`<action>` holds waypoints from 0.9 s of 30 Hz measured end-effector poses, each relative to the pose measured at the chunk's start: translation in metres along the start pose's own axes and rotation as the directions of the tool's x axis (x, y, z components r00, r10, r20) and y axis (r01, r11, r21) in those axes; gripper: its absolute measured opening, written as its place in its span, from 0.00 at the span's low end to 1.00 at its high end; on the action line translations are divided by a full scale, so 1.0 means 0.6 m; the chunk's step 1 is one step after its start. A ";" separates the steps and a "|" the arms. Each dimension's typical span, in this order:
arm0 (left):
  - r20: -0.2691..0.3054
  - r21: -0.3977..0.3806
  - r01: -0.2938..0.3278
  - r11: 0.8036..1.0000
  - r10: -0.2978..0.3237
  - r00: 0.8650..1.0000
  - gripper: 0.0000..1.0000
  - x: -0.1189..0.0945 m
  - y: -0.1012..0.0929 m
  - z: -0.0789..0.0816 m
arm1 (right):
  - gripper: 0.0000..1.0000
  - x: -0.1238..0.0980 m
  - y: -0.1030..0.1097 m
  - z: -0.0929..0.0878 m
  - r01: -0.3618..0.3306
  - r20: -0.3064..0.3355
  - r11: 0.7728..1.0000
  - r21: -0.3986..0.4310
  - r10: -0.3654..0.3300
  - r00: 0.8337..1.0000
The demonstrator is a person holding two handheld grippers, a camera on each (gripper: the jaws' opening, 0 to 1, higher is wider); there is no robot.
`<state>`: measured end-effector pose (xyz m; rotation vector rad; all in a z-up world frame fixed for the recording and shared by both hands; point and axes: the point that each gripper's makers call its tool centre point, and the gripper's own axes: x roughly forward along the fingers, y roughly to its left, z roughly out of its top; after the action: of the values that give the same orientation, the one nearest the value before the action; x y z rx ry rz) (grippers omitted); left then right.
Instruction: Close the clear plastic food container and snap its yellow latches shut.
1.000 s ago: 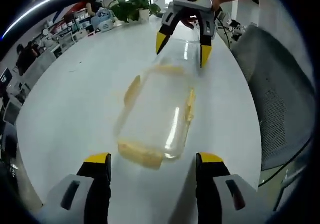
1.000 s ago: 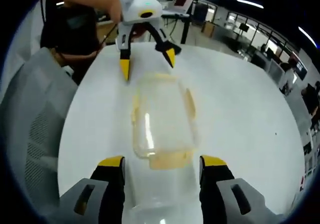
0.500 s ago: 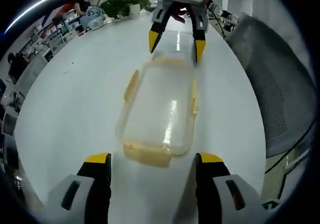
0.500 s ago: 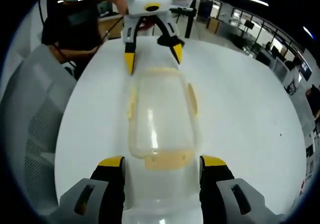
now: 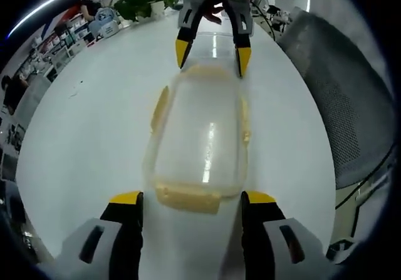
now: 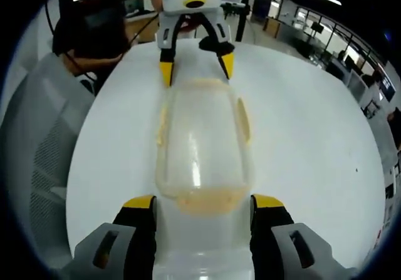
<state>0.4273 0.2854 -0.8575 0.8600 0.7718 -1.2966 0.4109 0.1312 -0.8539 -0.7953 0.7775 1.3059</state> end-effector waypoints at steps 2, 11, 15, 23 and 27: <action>-0.001 -0.010 0.004 1.000 -0.004 1.000 0.64 0.001 0.002 -0.002 | 0.59 0.001 0.000 0.000 -0.002 -0.004 1.000 -0.007 0.002 1.000; -0.017 -0.022 0.069 0.997 -0.070 0.997 0.56 0.002 -0.006 -0.004 | 0.58 0.008 0.003 -0.006 -0.017 -0.038 1.000 -0.021 0.016 0.999; -0.018 -0.019 0.086 0.996 -0.086 0.996 0.55 0.002 -0.007 -0.005 | 0.56 0.014 0.001 -0.006 -0.019 -0.045 1.000 -0.004 0.019 0.999; -0.027 0.020 0.108 0.994 -0.107 0.994 0.51 0.002 -0.004 -0.006 | 0.51 0.013 0.006 -0.006 -0.034 -0.046 0.999 0.004 0.034 0.998; -0.029 0.023 0.108 0.994 -0.107 0.994 0.51 0.001 -0.006 -0.005 | 0.49 0.014 0.005 -0.006 -0.032 -0.046 0.999 0.014 0.033 0.998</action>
<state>0.4241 0.2871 -0.8599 0.8675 0.8352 -1.3938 0.4087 0.1327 -0.8628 -0.8074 0.8388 1.3138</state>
